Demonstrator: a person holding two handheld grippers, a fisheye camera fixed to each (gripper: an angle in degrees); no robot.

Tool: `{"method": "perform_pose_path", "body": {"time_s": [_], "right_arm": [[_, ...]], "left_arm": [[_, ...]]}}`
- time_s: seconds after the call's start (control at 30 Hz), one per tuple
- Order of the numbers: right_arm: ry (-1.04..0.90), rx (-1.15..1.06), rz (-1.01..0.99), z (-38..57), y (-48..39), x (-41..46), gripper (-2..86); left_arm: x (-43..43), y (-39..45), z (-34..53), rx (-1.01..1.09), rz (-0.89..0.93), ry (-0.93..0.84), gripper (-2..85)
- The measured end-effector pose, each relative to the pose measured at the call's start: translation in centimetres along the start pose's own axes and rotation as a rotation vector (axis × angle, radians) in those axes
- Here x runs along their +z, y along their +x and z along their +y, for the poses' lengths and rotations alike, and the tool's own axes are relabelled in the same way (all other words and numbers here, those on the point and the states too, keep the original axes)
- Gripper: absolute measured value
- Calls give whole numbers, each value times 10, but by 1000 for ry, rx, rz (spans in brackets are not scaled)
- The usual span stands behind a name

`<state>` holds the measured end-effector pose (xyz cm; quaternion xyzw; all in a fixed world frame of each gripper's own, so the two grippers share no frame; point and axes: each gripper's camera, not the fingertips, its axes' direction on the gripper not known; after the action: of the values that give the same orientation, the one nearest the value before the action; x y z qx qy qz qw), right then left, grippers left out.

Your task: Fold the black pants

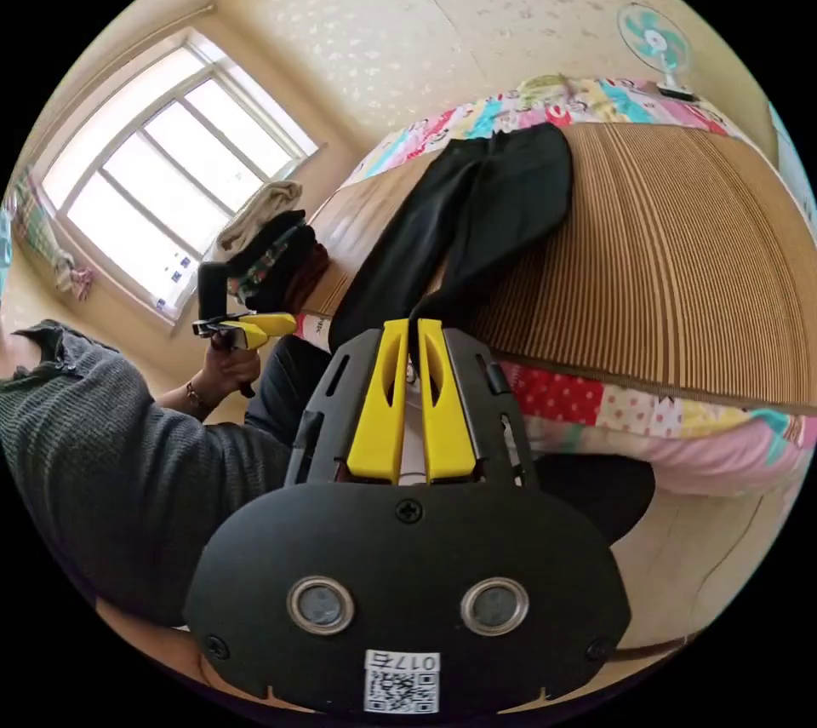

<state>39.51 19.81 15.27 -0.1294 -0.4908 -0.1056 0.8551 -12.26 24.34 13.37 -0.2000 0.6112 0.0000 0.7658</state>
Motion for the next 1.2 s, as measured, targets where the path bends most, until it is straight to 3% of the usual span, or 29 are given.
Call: {"method": "perform_pose_path", "body": {"time_s": [0.1, 0.3, 0.53, 0.7, 0.83, 0.97, 1.1, 1.2], "right_arm": [[-113, -170, -30, -27, -30, 51, 26], [-249, -129, -168, -22, -26, 162, 23], [-321, -12, -261, 13, 7, 192, 20], [-247, 89, -194, 21, 66, 152, 31], [-237, 235, -89, -1, 148, 142, 64], [-142, 400, -85, -50, 220, 145, 97], [-11, 588, -102, -117, 296, 173, 130], [111, 677, -8, -171, 337, 187, 150]], "left_arm": [[-11, -26, -20, -143, -57, 11, 158], [-1, -74, -47, -285, -426, -112, 164], [25, -102, -43, -257, -351, -210, 43], [-23, -90, -26, -226, -253, 4, 37], [-34, -119, -6, -368, -302, -34, 51], [-44, -104, 7, -250, -213, 6, 168], [-34, -78, 4, -210, -408, -106, 157], [-30, -68, 5, -233, -581, -143, 67]]}}
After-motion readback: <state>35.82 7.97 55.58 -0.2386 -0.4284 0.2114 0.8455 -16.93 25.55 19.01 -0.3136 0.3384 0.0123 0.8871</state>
